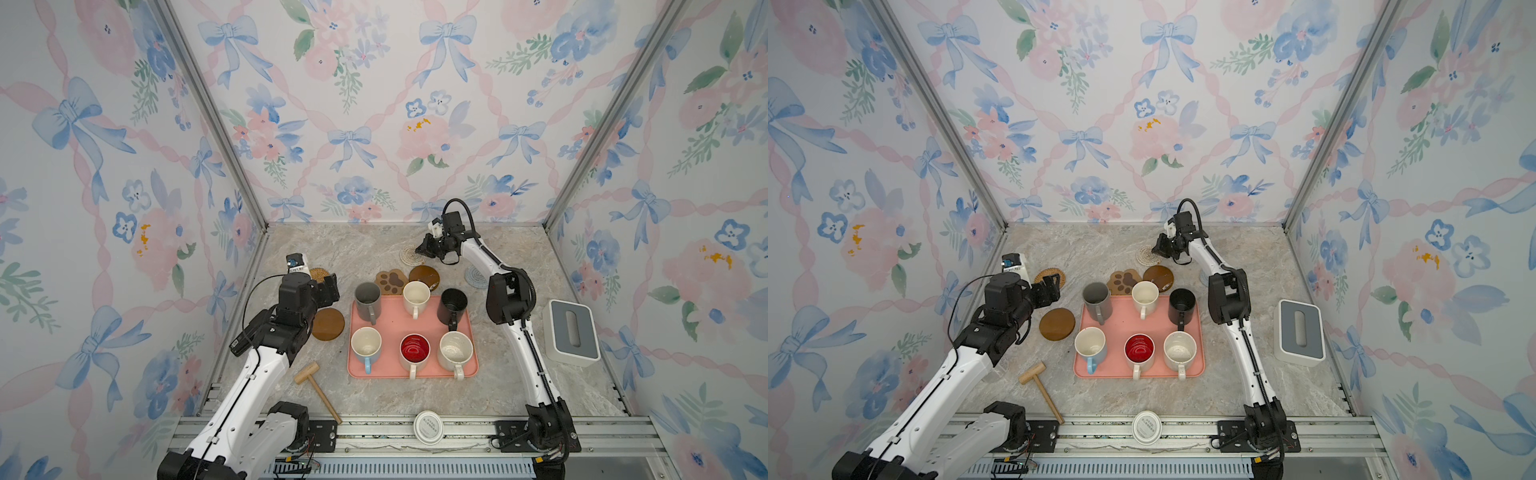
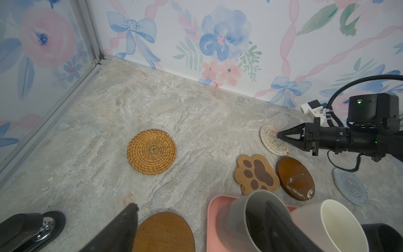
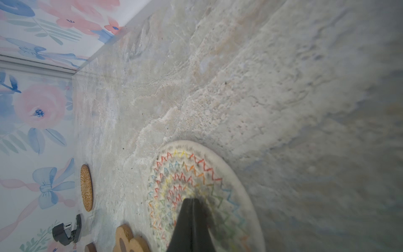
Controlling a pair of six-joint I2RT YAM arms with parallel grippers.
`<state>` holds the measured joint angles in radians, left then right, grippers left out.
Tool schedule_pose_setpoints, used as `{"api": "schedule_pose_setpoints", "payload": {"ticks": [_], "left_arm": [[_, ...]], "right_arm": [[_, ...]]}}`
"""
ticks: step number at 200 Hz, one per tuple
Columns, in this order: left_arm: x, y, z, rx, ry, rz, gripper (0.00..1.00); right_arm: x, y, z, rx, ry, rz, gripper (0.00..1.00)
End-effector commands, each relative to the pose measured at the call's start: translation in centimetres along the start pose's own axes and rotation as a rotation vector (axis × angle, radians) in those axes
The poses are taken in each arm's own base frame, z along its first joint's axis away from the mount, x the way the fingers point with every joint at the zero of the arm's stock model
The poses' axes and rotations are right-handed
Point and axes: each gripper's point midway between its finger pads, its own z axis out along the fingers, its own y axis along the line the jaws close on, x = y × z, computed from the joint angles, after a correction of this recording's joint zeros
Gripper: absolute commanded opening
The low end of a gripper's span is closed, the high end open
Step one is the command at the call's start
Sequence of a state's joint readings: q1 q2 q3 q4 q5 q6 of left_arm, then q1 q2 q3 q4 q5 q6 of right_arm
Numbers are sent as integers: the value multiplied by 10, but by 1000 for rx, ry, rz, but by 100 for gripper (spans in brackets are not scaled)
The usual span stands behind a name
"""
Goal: Place cups on coasters
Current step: Move the coaster to the top-center of the table.
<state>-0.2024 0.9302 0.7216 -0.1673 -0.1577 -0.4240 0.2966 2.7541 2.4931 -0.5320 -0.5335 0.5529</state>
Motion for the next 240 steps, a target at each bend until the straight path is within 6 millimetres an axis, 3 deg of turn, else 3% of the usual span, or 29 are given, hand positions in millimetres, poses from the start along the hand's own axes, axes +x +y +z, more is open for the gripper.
{"api": "schedule_pose_setpoints", "payload": {"ticks": [1, 31, 78, 127, 240], "left_arm": [[2, 3, -2, -5, -1, 7, 86], [4, 3, -2, -6, 4, 9, 86], [6, 3, 0, -4, 12, 6, 86], [1, -2, 2, 10, 13, 22, 86], [9, -6, 10, 29, 47, -3, 86]], "right_arm": [[10, -27, 5, 127, 24, -19, 0], [21, -57, -11, 314, 64, -54, 0], [28, -97, -46, 469, 111, -29, 0], [38, -113, -82, 590, 175, -100, 0], [81, -133, -138, 759, 245, -133, 0]]}}
